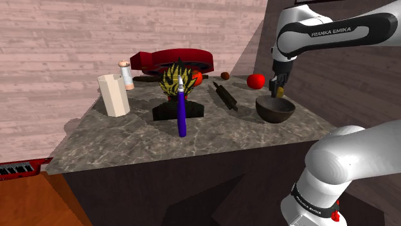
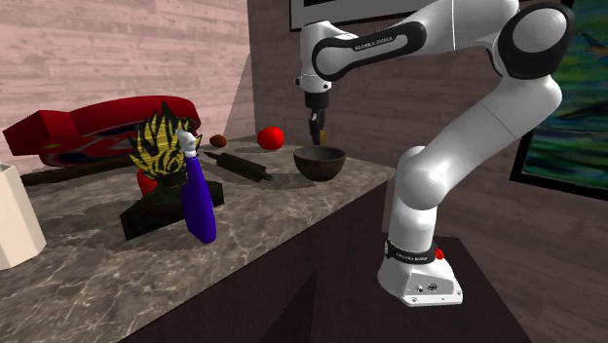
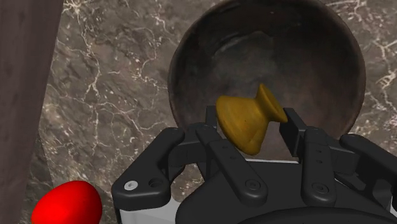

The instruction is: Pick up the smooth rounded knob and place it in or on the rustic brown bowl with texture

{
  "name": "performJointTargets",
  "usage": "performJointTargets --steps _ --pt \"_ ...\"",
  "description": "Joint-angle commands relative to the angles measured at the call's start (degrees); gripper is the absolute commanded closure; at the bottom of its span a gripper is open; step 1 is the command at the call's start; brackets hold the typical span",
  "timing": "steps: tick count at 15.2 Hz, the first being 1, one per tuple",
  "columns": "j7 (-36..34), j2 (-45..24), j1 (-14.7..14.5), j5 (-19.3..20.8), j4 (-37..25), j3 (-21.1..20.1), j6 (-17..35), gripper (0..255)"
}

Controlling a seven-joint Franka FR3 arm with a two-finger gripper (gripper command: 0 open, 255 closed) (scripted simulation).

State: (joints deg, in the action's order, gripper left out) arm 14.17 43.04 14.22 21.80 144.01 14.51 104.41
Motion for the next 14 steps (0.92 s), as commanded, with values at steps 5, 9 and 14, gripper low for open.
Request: performJointTargets --steps 5,9,14 --pt "-0.9 -0.4 0.3 1.0 4.0 0.9 4.3 255" --pt "-0.9 -0.4 0.3 1.0 4.0 0.9 4.3 255" --pt "-0.9 -0.4 0.3 1.0 4.0 0.8 4.3 0"
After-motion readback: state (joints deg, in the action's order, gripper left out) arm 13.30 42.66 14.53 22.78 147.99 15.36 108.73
